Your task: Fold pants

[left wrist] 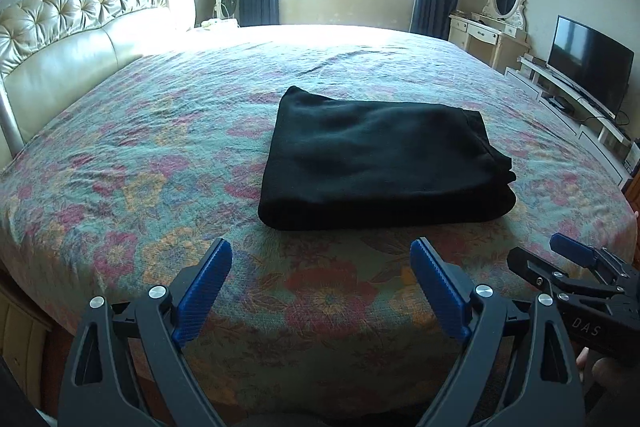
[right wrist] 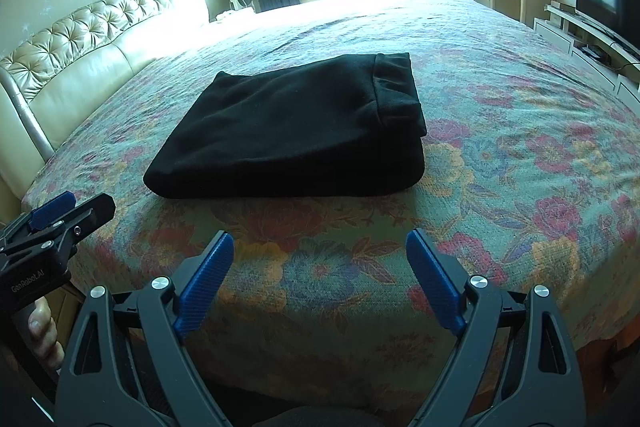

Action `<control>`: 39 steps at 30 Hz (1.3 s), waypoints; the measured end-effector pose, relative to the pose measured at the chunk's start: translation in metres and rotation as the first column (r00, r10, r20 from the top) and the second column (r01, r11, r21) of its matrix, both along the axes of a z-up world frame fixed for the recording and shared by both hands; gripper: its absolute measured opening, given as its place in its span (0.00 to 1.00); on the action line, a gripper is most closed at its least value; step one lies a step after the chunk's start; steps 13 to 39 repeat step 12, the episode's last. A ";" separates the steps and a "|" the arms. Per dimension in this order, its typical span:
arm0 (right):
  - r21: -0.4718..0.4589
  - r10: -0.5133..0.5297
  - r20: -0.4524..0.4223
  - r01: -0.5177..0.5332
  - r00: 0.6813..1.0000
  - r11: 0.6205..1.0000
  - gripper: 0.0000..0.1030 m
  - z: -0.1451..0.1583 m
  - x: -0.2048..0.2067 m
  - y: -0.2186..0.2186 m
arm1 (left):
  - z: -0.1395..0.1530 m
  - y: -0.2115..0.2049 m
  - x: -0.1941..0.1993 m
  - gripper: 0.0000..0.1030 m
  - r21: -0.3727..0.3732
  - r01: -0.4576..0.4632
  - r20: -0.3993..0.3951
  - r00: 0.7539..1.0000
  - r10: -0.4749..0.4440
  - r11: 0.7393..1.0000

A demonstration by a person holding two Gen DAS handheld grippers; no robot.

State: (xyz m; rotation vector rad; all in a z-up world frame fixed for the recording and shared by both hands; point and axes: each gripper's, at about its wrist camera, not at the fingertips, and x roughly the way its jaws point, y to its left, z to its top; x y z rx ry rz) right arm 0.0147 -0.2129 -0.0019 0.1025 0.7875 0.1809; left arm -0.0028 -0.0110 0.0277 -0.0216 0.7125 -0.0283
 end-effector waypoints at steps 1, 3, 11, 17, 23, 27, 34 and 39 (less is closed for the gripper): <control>0.002 0.001 -0.001 -0.001 1.000 1.000 0.85 0.000 0.000 0.000 | 0.001 -0.001 -0.001 0.87 0.007 0.009 0.007 1.000 -0.009 1.000; 0.005 0.000 0.000 0.000 1.000 1.000 0.85 0.000 -0.001 -0.001 | 0.002 -0.001 -0.001 0.87 0.003 0.017 0.010 1.000 -0.017 1.000; 0.007 -0.006 0.001 0.006 1.000 1.000 0.85 0.002 -0.002 -0.002 | 0.000 0.001 0.000 0.87 -0.037 -0.001 0.014 1.000 0.002 0.999; 0.007 -0.006 0.002 0.006 1.000 1.000 0.85 0.002 -0.002 -0.002 | 0.000 0.001 -0.001 0.87 -0.036 -0.003 0.014 1.000 0.004 0.999; 0.007 -0.006 0.002 0.006 1.000 1.000 0.85 0.002 -0.002 -0.002 | 0.000 0.001 -0.001 0.87 -0.036 -0.003 0.014 1.000 0.004 0.999; 0.007 -0.006 0.002 0.006 1.000 1.000 0.85 0.002 -0.002 -0.002 | 0.000 0.001 -0.001 0.87 -0.036 -0.003 0.014 1.000 0.004 0.999; 0.007 -0.006 0.002 0.006 1.000 1.000 0.85 0.002 -0.002 -0.002 | 0.000 0.001 -0.001 0.87 -0.036 -0.003 0.014 1.000 0.004 0.999; 0.007 -0.006 0.002 0.006 1.000 1.000 0.85 0.002 -0.002 -0.002 | 0.000 0.001 -0.001 0.87 -0.036 -0.003 0.014 1.000 0.004 0.999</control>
